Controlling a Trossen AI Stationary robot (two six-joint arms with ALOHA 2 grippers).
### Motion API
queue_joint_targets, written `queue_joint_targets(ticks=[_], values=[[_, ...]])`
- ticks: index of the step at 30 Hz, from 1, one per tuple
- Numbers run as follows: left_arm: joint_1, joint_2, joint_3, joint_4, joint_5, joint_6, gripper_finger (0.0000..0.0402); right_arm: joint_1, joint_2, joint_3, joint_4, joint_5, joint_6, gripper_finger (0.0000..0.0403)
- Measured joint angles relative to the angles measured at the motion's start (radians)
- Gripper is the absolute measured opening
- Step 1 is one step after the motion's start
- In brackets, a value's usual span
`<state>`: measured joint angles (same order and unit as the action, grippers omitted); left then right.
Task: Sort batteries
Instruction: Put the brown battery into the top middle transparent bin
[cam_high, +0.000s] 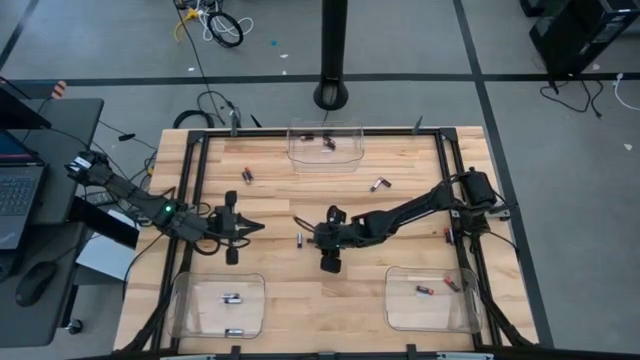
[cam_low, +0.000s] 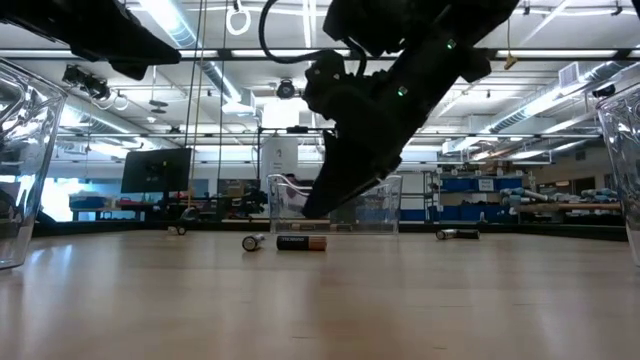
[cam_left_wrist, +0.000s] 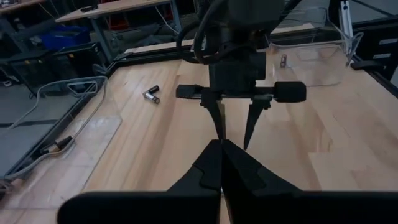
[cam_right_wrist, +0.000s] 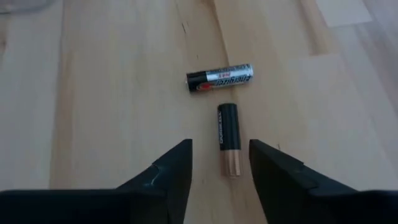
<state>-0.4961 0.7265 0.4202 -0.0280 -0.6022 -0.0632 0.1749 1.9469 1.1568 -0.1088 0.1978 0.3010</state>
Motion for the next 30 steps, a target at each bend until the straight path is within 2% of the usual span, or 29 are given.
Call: queue_joint_targets(ticks=[10,30], values=[[0.0,0.0,0.0,-0.001,-0.007,0.013,0.0011,-0.019,0.0,-0.007,0.001,-0.005,-0.013,0.0157],[0.0,0.0,0.0,0.001,-0.023,0.01,0.0011,-0.028,-0.001,-0.118,0.151,-0.014,-0.025,0.0151]])
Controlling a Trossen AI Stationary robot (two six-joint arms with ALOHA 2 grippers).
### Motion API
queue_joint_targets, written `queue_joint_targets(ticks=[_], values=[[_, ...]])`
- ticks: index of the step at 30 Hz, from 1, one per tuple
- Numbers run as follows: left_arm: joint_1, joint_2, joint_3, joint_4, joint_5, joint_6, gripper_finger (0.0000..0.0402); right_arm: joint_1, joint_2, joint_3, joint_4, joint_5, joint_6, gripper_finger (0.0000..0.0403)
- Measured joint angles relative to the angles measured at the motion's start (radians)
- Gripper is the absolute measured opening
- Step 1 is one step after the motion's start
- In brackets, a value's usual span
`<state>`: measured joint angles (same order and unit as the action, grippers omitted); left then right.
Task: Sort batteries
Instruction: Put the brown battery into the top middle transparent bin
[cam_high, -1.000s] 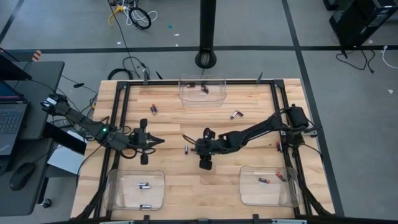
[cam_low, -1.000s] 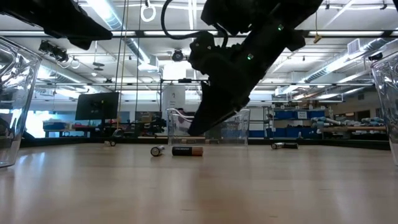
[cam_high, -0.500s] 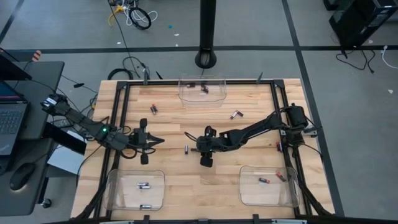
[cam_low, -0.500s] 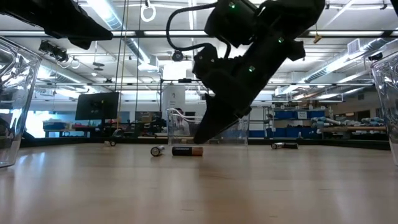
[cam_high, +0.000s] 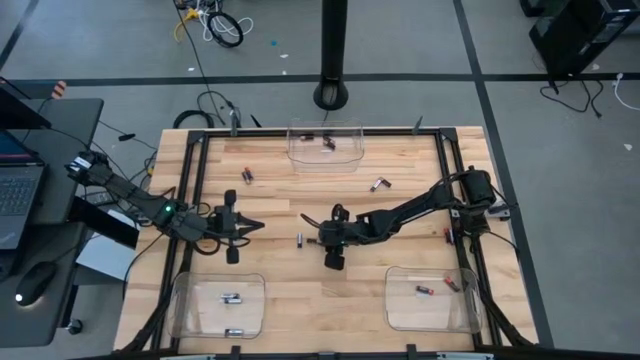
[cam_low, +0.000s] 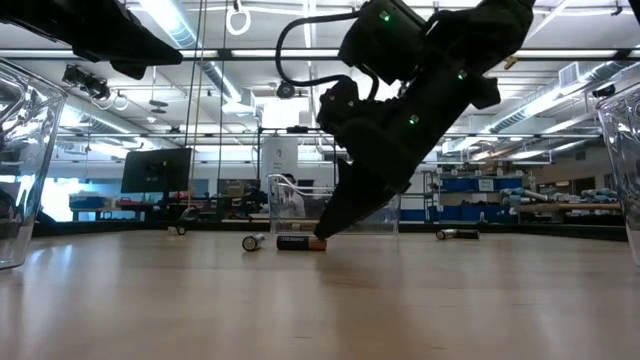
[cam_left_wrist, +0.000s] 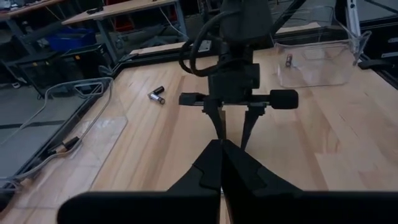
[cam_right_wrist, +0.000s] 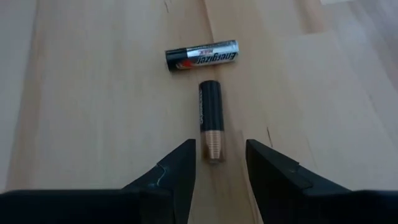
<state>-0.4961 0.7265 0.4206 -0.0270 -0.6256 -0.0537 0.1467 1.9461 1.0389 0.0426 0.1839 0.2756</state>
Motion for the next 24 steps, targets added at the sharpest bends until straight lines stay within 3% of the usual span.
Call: queue_joint_targets(ticks=[11,18,24], values=[[0.0,0.0,0.002,0.009,-0.018,-0.003,0.0011,-0.01,0.115,0.011,0.116,-0.026,-0.037,0.0147],[0.0,0.0,0.002,0.009,-0.051,-0.003,0.0011,-0.01,0.11,0.011,0.11,-0.035,-0.062,0.0062],[0.0,0.0,0.002,0.018,-0.056,-0.01,0.0011,-0.028,0.05,0.006,0.075,-0.141,-0.136,0.0061]])
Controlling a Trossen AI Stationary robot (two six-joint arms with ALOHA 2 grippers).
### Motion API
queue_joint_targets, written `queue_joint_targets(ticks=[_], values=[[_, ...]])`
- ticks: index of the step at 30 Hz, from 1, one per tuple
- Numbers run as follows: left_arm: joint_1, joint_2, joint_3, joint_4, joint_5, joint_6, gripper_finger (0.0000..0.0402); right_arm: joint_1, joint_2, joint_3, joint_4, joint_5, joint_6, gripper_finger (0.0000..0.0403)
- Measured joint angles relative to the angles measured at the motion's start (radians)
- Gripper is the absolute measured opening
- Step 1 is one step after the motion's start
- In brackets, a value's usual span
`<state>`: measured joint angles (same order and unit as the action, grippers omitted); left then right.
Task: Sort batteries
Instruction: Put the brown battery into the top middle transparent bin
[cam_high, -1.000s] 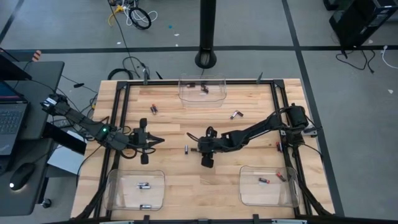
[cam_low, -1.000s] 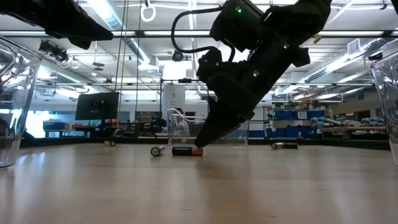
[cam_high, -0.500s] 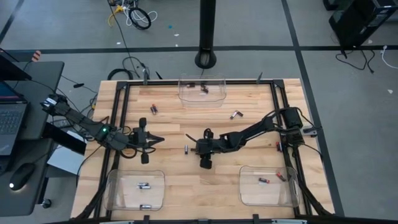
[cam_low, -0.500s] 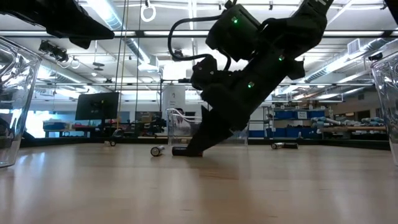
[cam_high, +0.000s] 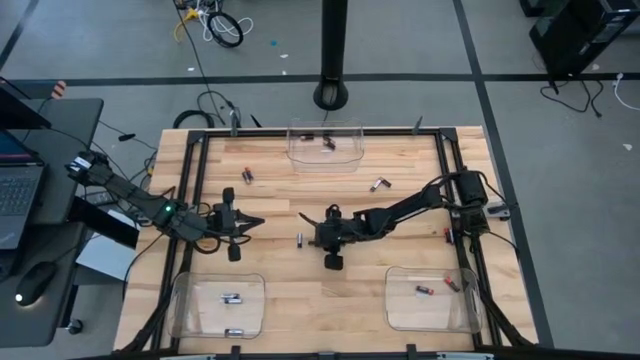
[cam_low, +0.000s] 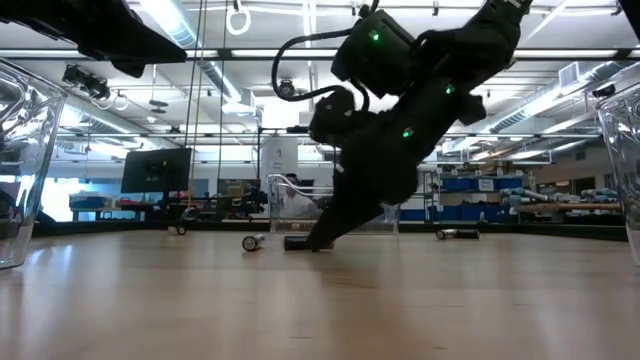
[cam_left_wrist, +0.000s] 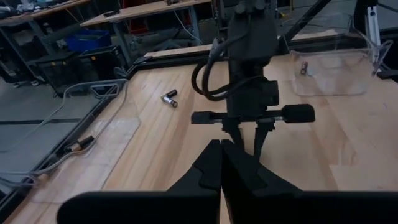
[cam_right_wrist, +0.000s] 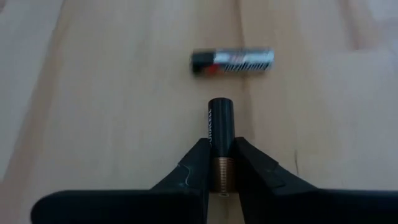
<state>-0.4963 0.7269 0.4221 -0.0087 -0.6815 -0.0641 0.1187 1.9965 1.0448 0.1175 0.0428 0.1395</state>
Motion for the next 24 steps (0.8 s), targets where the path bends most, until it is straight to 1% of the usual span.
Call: queue_joint_targets(ticks=[4,7,12,14,16,19,21,24], values=[[0.0,0.008,0.0,0.006,-0.003,0.005,0.0011,-0.027,-0.085,-0.005,-0.05,-0.023,-0.051,0.0061],[0.0,0.021,0.0,0.021,-0.005,0.009,0.0011,-0.072,-0.162,-0.001,-0.065,0.004,-0.08,0.0061],[0.0,0.057,0.0,0.026,-0.01,0.008,0.0011,-0.18,-0.278,0.0,-0.091,0.013,-0.096,0.0061],[0.0,0.073,0.0,0.043,-0.019,0.008,0.0011,-0.249,-0.31,0.041,-0.139,0.014,-0.099,0.0061],[0.0,0.089,0.0,0.07,-0.027,0.008,0.0011,-0.322,-0.314,0.103,-0.214,0.019,-0.12,0.0061],[0.001,0.109,0.0,0.1,-0.027,0.023,0.0011,-0.424,-0.281,0.229,-0.314,0.021,-0.166,0.0061],[0.001,0.119,0.0,0.117,-0.028,0.034,0.0011,-0.487,-0.239,0.312,-0.355,0.012,-0.192,0.0061],[0.001,0.127,0.0,0.133,-0.028,0.039,0.0011,-0.57,-0.145,0.429,-0.416,-0.031,-0.207,0.0061]])
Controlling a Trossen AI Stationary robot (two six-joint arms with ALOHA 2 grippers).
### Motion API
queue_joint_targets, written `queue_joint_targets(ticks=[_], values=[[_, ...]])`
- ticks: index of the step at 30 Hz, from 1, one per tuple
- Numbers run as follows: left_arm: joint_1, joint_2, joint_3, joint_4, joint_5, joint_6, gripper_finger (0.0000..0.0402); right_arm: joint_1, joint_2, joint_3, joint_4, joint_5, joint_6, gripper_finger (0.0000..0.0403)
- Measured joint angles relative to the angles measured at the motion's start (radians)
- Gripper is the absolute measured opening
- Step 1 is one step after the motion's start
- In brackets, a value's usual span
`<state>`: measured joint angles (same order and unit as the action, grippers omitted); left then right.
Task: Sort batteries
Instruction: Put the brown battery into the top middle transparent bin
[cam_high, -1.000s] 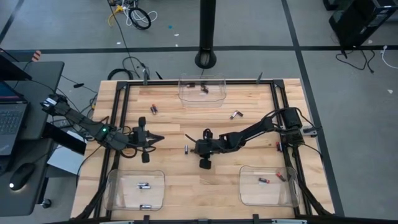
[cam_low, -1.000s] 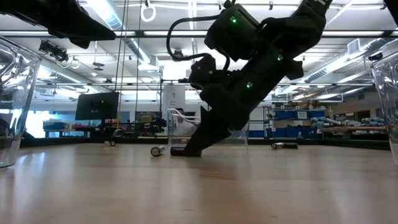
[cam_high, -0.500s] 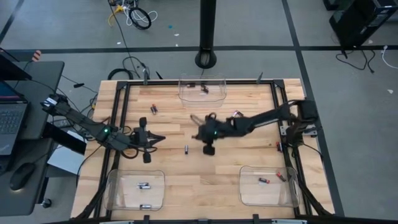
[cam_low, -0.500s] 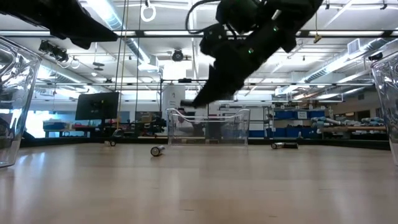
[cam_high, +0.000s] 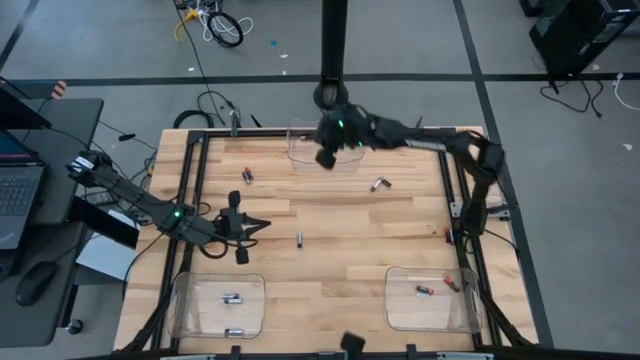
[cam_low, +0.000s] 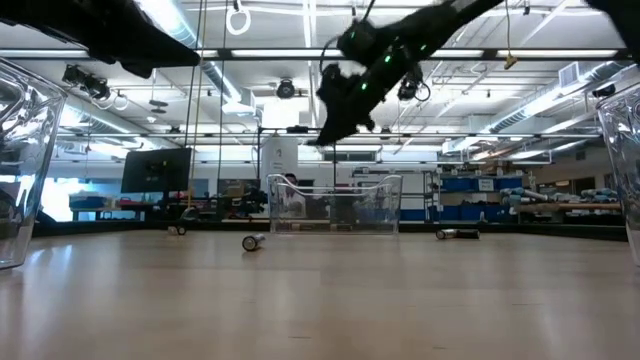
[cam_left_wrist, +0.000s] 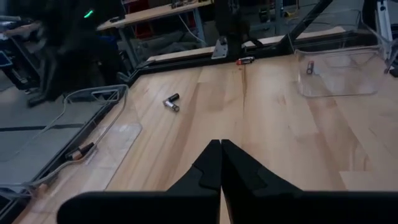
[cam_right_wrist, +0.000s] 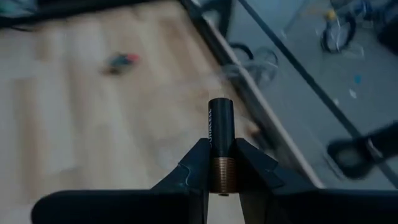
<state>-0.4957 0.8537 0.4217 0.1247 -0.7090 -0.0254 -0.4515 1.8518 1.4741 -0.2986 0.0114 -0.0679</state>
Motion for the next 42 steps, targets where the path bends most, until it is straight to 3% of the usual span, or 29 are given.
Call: queue_joint_targets(ticks=[8,14,35,42], values=[[0.003,0.001,0.0,0.002,-0.001,0.022,0.0011,-0.109,0.283,0.267,-0.235,-0.091,0.005,0.0061],[0.005,0.001,0.0,0.003,-0.001,0.017,0.0011,-0.14,0.389,0.335,-0.302,-0.116,0.019,0.0061],[0.005,0.001,0.0,0.018,-0.001,0.013,0.0011,-0.176,0.448,0.331,-0.36,-0.149,0.044,0.0072],[0.005,0.001,0.0,0.021,-0.001,0.014,0.0011,-0.176,0.434,0.33,-0.363,-0.135,0.045,0.0104]])
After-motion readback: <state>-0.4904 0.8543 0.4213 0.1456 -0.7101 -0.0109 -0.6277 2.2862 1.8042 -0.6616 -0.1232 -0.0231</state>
